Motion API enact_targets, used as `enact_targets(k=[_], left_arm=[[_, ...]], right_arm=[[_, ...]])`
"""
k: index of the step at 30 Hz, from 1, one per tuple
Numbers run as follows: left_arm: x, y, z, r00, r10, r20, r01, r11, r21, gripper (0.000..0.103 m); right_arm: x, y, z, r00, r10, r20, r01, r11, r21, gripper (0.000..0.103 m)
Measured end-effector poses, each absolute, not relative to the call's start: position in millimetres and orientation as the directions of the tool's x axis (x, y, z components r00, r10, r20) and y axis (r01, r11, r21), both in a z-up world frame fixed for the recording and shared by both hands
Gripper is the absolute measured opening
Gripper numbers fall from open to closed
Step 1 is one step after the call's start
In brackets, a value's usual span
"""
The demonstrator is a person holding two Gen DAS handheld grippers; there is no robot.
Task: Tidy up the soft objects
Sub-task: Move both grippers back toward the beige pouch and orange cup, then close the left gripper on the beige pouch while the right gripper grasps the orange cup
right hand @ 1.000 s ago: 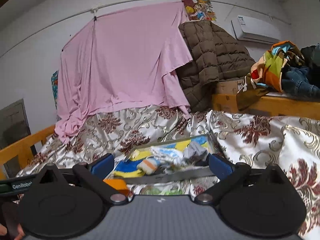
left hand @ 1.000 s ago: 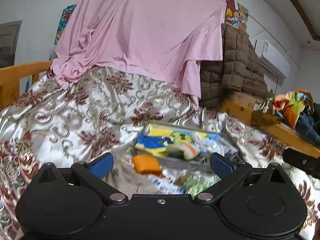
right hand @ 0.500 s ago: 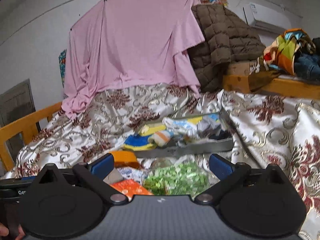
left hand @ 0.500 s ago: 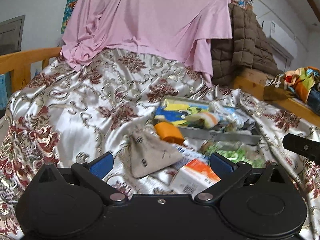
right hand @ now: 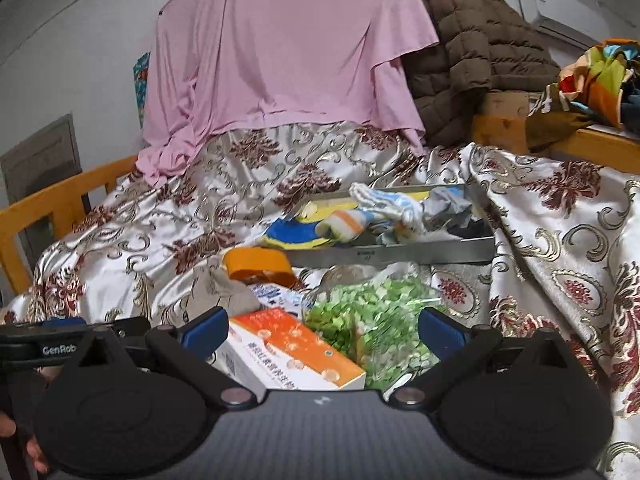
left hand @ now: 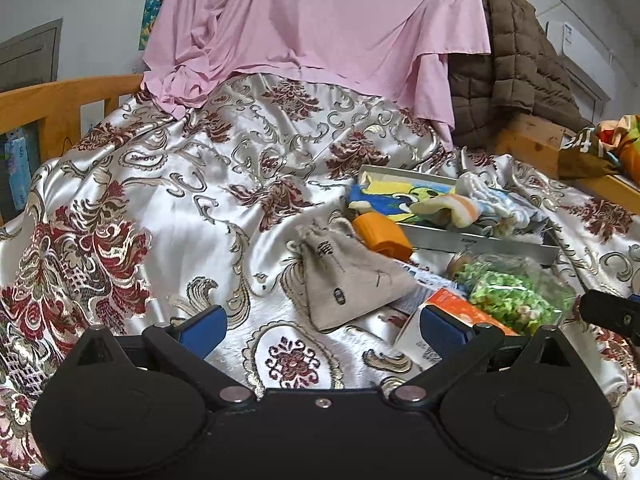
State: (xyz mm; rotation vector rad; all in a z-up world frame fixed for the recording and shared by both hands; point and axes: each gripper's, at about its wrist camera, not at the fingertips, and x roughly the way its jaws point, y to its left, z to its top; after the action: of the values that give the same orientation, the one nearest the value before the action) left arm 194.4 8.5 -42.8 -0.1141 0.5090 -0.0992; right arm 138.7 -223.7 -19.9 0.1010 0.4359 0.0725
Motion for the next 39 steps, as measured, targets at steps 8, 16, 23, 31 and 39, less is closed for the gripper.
enact_targets(k=[8, 16, 23, 31, 39], left_arm=[[204.3, 12.1, -55.5, 0.861, -0.091, -0.501, 0.025, 0.99, -0.137, 0.102], [217.1, 16.3, -61.0, 0.857, -0.088, -0.508, 0.002, 0.986, -0.169, 0.102], [230.8, 11.0, -63.6, 0.856, -0.089, -0.509, 0.001, 0.985, -0.17, 0.102], [258.0, 4.1, -66.4, 0.861, -0.124, -0.493, 0.067, 0.989, -0.132, 0.102], [289.4, -1.9, -80.1, 0.854, -0.21, -0.475, 0.182, 0.978, -0.105, 0.102]], right_arm=[[146.4, -214.3, -33.1, 0.884, 0.112, -0.454, -0.08, 0.993, 0.089, 0.103], [151.9, -207.1, -40.3, 0.869, 0.129, -0.478, -0.107, 0.992, 0.074, 0.103], [154.3, -202.9, -43.8, 0.863, 0.13, -0.488, -0.12, 0.991, 0.053, 0.103], [162.7, -203.3, -48.4, 0.868, 0.113, -0.483, -0.106, 0.993, 0.043, 0.103], [169.4, -203.1, -49.3, 0.877, 0.118, -0.465, -0.122, 0.992, 0.022, 0.103]])
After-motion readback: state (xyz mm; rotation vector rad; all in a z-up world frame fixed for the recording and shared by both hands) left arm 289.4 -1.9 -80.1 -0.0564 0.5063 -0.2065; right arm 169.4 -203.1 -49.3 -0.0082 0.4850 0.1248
